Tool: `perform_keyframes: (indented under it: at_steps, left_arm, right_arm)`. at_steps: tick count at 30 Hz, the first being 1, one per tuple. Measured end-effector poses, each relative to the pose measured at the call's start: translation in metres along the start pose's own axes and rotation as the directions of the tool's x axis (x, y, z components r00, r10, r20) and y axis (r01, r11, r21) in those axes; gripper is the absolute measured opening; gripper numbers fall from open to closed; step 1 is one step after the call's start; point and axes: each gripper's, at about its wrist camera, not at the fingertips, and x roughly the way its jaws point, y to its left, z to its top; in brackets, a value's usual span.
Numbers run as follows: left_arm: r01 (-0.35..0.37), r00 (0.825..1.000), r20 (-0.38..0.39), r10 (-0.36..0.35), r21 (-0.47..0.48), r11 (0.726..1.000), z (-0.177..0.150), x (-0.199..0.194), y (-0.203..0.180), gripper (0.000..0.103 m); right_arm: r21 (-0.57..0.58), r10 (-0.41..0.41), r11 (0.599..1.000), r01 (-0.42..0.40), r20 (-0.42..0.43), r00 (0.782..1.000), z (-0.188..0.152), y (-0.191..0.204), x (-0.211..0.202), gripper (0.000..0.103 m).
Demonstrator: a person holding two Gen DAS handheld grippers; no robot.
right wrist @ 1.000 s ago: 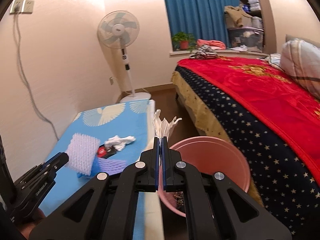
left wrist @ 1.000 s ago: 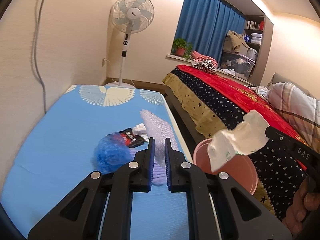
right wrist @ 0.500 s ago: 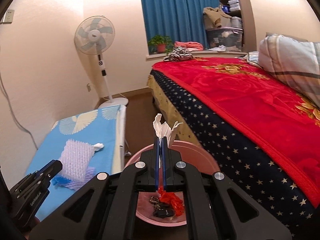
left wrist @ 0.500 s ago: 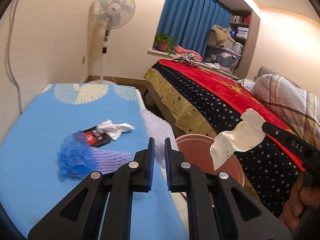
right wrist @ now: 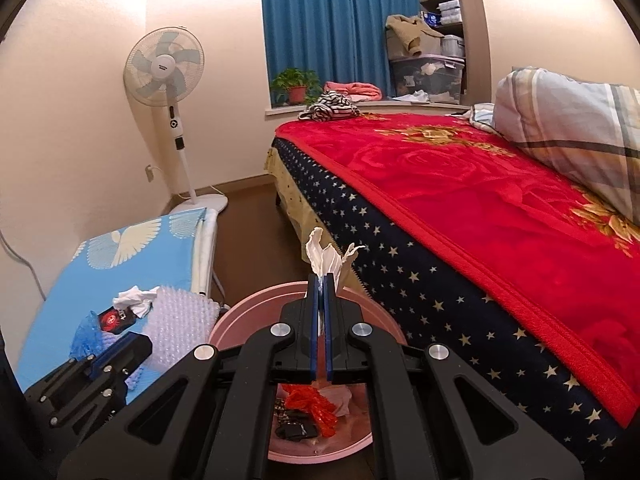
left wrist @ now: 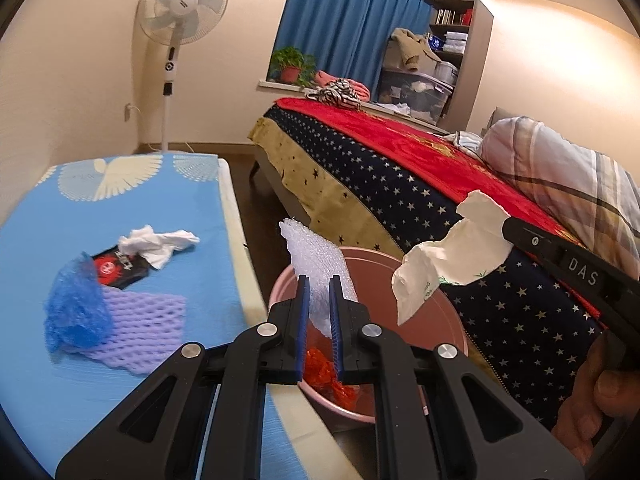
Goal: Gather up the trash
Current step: 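Open both tools to drop the paper and foam sheet into the bin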
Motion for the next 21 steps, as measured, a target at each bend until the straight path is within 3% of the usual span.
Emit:
perform_keyframes:
  at_steps: [10,13,15,21]
  left_arm:
    - [0.027,0.999,-0.042,-0.027,-0.011,1.000,-0.007,0.024,-0.007,0.012]
    - [0.037,0.998,-0.045,-0.039,-0.035,0.999,-0.008,0.027,-0.003,0.029]
    - [0.034,0.998,-0.054,-0.037,-0.042,0.999,-0.009,0.028,0.001,0.029]
    - [0.019,0.999,-0.044,-0.020,-0.042,0.999,-0.007,0.019,0.009,0.029]
  right_arm:
    - [0.013,-0.043,0.999,0.043,-0.033,0.999,-0.004,-0.008,0.017,0.005]
    - [0.045,-0.066,0.997,0.069,-0.053,0.996,-0.006,-0.016,0.023,0.023]
    - [0.075,-0.066,0.995,0.071,-0.060,0.996,-0.007,-0.021,0.025,0.040]
    - [0.058,-0.033,0.998,0.037,-0.061,0.998,-0.008,-0.012,0.022,0.040]
